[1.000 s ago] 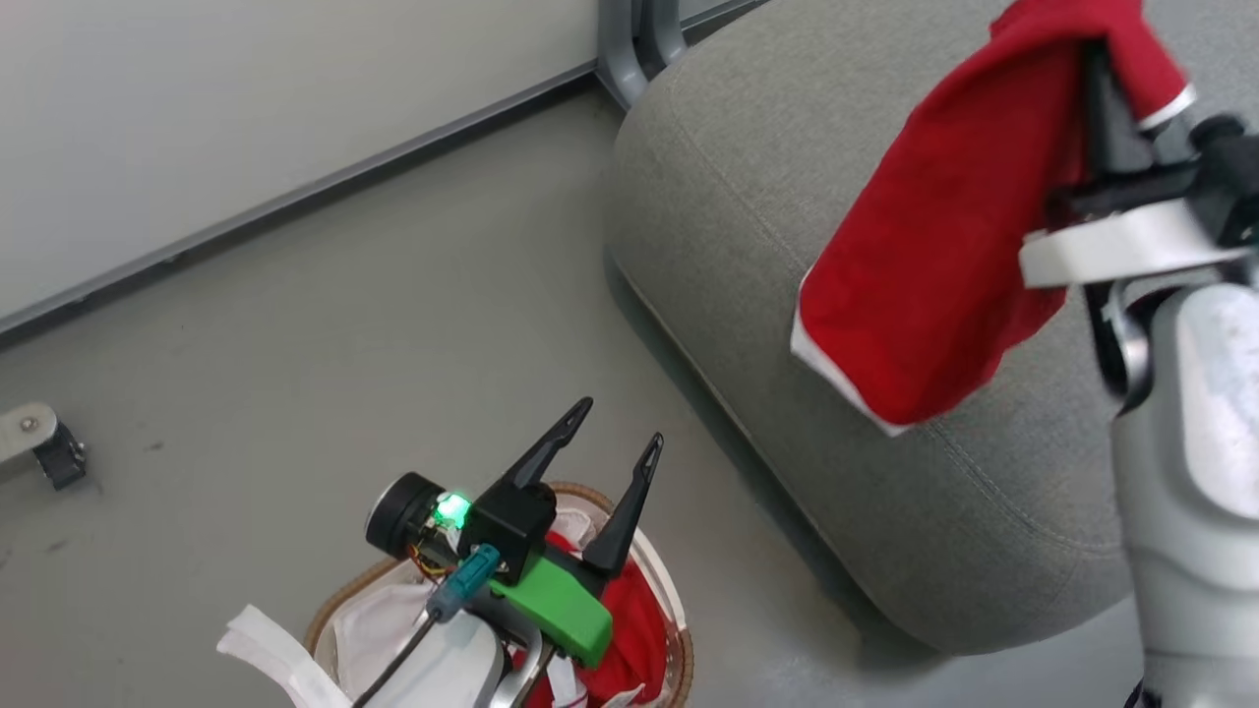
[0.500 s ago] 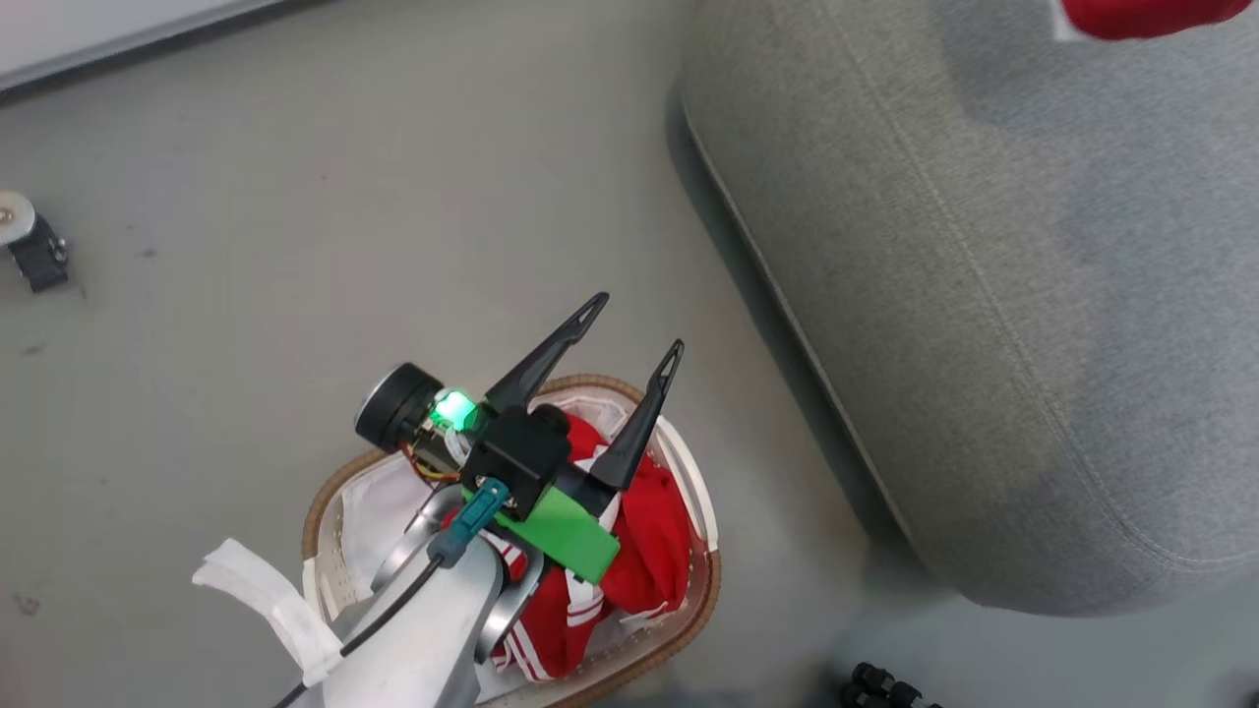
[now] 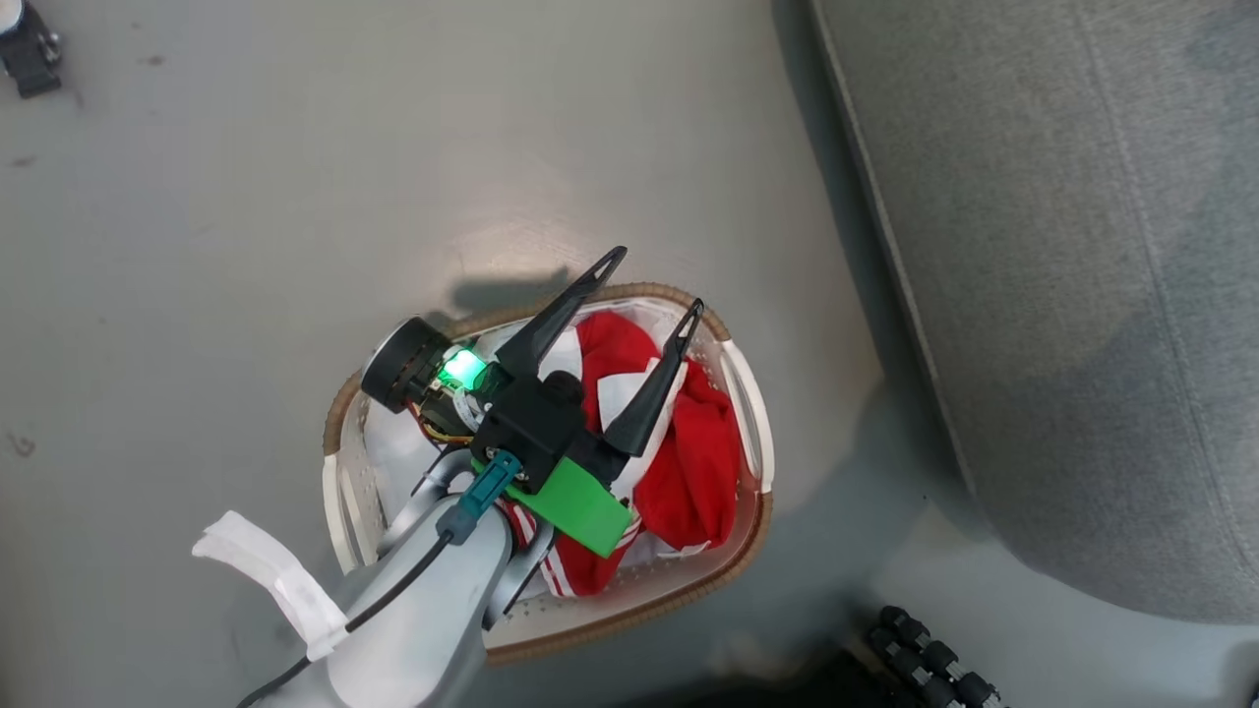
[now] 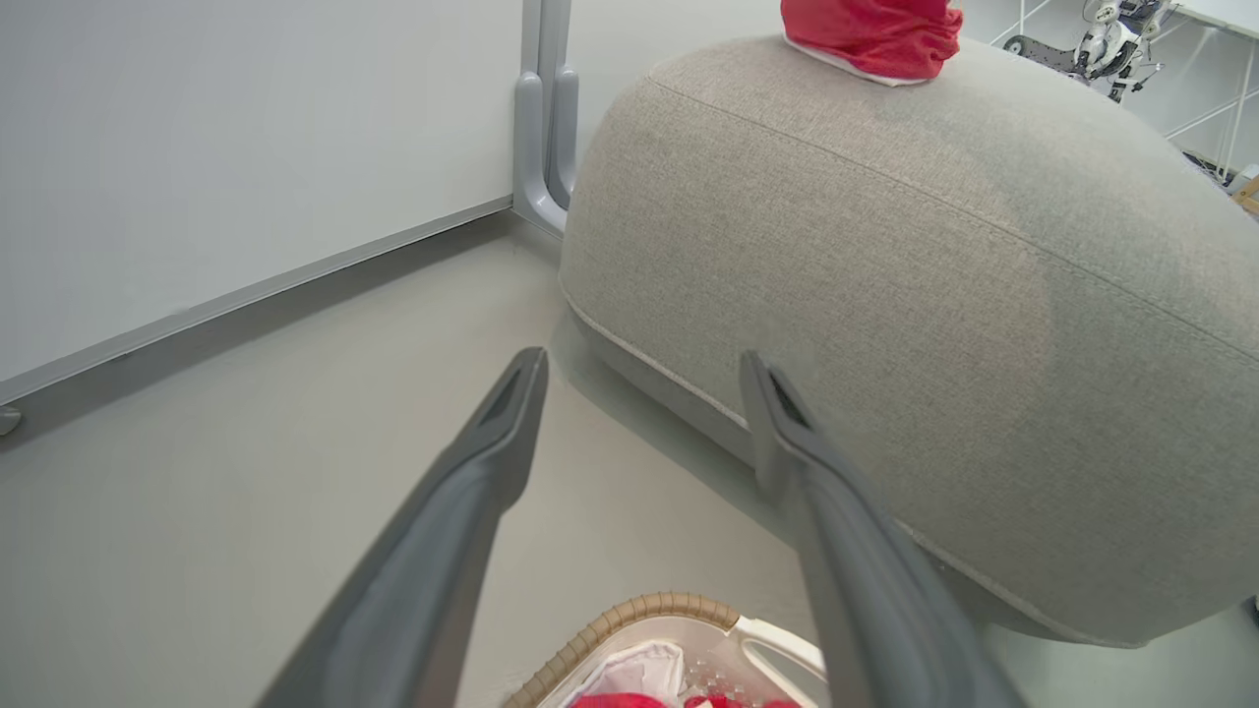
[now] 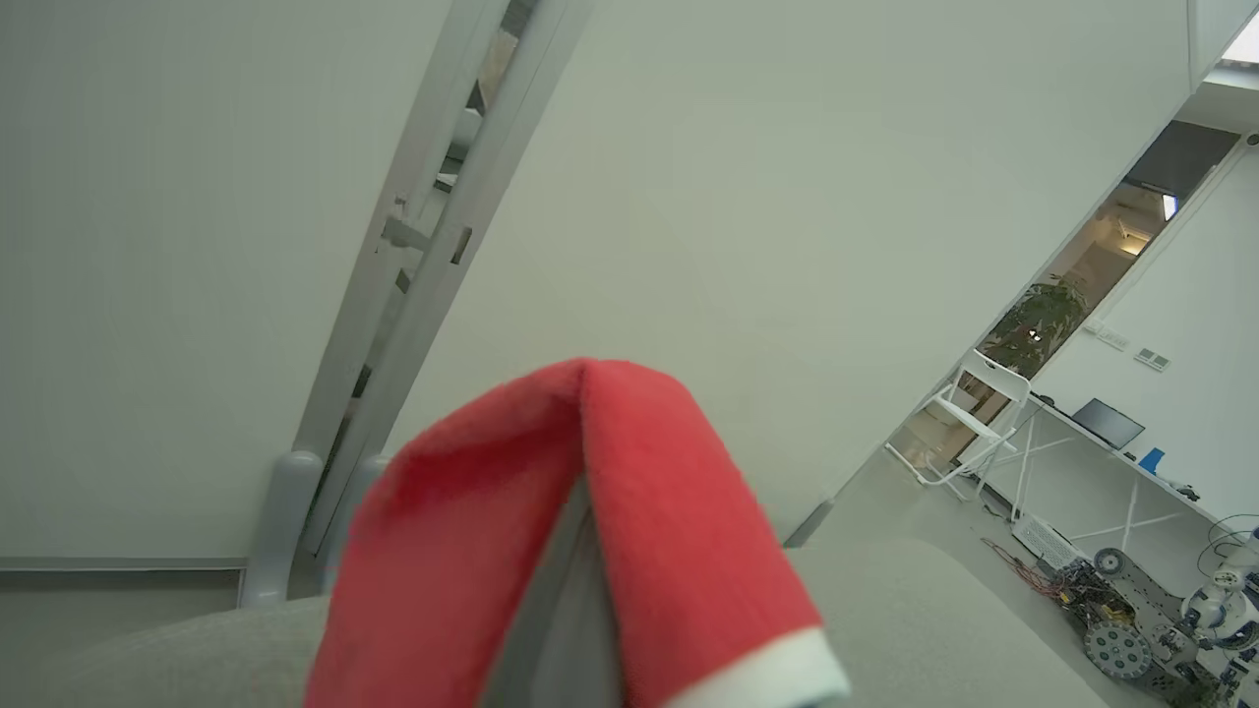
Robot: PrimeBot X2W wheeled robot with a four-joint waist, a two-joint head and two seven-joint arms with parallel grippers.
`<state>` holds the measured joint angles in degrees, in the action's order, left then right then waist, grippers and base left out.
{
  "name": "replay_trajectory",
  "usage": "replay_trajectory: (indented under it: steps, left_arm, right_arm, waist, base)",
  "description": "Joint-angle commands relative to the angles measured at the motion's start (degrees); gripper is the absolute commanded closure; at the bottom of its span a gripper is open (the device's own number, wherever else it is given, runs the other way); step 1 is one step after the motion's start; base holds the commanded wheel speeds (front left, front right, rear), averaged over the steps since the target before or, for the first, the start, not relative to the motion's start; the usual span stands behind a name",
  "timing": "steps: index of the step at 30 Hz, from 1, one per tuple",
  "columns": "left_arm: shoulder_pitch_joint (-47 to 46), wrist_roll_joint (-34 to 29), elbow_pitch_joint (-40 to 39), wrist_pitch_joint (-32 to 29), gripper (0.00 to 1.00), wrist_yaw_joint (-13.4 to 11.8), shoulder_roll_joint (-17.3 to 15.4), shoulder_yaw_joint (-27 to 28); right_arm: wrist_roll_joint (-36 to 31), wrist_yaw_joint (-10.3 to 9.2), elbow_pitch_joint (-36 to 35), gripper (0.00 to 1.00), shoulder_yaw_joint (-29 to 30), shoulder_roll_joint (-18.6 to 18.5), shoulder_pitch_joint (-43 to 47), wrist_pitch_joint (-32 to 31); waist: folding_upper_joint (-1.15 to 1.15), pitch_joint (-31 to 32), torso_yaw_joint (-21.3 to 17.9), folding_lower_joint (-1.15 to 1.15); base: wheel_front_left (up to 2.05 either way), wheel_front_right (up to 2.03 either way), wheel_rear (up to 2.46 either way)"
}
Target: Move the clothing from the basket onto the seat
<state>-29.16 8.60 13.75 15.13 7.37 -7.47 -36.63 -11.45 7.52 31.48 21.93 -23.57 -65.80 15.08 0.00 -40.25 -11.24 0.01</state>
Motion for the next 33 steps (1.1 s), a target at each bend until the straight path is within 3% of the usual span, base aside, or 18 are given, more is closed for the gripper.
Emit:
replay_trajectory:
  steps: [1, 12, 13, 14, 15, 16, 18, 25, 33]
  left_arm:
    - [-0.7, -0.6, -0.1, 0.0, 0.0, -0.2, -0.3, 0.3]
    - [-0.2, -0.7, 0.6, 0.0, 0.0, -0.7, -0.8, 0.6]
    - [-0.2, -0.7, 0.7, 0.0, 0.0, -0.7, -0.8, 0.6]
    - [-0.2, -0.5, 0.8, 0.0, 0.0, -0.7, -0.9, 0.7]
    - [-0.2, -0.1, 0.9, 0.0, 0.0, -0.7, -0.9, 0.8]
    - [-0.1, 0.2, 1.1, 0.0, 0.0, -0.7, -0.8, 0.8]
    - [0.0, 0.4, 1.3, 0.0, 0.0, -0.6, -0.7, 1.0]
    - [0.4, 1.7, 1.9, 0.0, 0.0, -0.5, 0.5, 1.5]
    - [3.0, 3.7, 2.7, 0.0, 0.0, -0.3, 2.2, 4.1]
  right_arm:
    - [-0.5, -0.06, 0.4, 1.0, 0.6, 0.5, 1.4, 0.1]
    - [-2.8, -0.06, 5.4, 1.0, 1.5, 5.4, 8.0, 0.1]
    - [-3.1, -0.06, 5.2, 0.96, 1.3, 5.6, 8.5, 0.1]
    - [-3.5, -0.06, 4.8, 0.68, 1.1, 5.7, 9.2, 0.1]
    - [-3.8, -0.07, 4.5, 0.62, 1.0, 5.8, 9.7, 0.1]
    - [-3.9, -0.07, 4.0, 0.33, 0.9, 6.1, 10.3, 0.1]
    - [-3.8, -0.06, 3.2, 0.0, 0.9, 6.7, 11.8, 0.1]
    - [-2.7, -0.06, 0.9, 0.0, 0.4, 8.1, 18.0, 0.1]
    - [-0.9, -0.06, -2.1, 0.0, -0.7, 9.3, 27.2, 0.1]
  waist:
    - [0.0, -2.4, 1.8, -0.01]
    - [0.0, -3.6, 0.6, -0.01]
    - [0.0, -3.5, 0.5, -0.01]
    - [0.0, -3.4, 0.4, -0.01]
    - [0.0, -3.3, 0.3, -0.01]
    - [0.0, -3.0, 0.2, -0.01]
    - [0.0, -2.4, 0.0, -0.01]
    - [0.0, 1.5, -0.2, -0.01]
    - [0.0, 10.0, 1.5, -0.01]
  base:
    - [0.0, 0.0, 0.0]
    - [0.0, 0.0, 0.0]
    - [0.0, 0.0, 0.0]
    - [0.0, 0.0, 0.0]
    - [0.0, 0.0, 0.0]
    - [0.0, 0.0, 0.0]
    - [0.0, 0.0, 0.0]
    - [0.0, 0.0, 0.0]
    - [0.0, 0.0, 0.0]
